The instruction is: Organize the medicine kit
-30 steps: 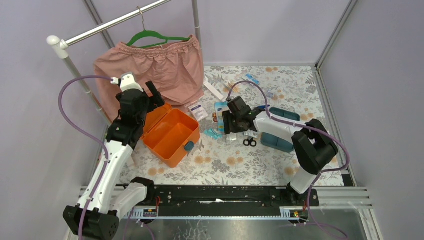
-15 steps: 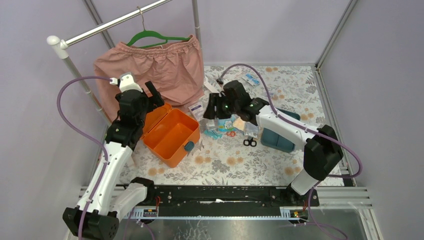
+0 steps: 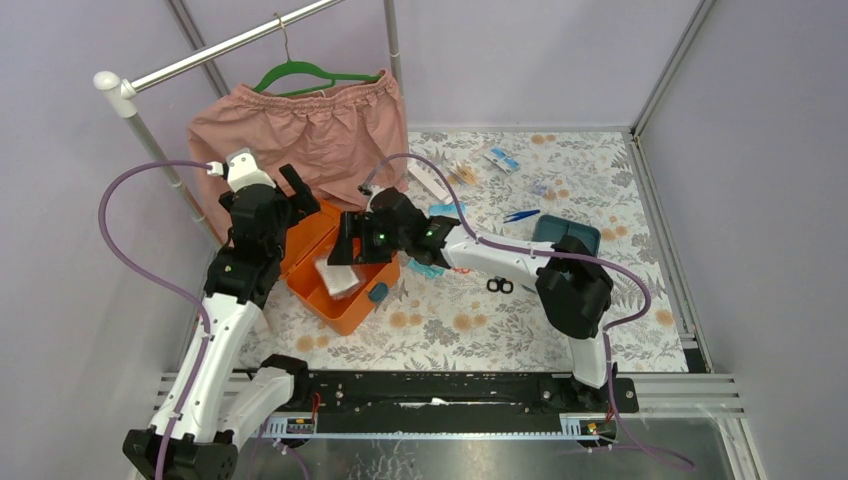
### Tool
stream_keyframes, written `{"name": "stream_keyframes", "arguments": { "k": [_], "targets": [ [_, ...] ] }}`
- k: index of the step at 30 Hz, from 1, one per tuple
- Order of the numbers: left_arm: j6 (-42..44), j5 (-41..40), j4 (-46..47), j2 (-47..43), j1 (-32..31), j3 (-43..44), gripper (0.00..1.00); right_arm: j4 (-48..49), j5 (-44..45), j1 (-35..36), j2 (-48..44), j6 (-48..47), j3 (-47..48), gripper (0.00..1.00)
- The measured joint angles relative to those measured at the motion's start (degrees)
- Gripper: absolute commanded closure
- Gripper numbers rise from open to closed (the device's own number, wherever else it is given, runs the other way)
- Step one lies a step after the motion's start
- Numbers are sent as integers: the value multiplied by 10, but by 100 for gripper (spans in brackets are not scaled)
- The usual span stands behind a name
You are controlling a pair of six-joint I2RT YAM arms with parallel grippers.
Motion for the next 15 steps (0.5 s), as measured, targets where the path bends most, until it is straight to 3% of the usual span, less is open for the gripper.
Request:
{"name": "stream_keyframes", "arguments": {
  "k": [8,15],
  "targets": [
    [0,-3,-5,-1,0,0,1,-24,12,10,12,-6,15,10],
    [0,-3,-7,-1,0,0,1,-120,63,8,12,-50,49,5]
  ]
}}
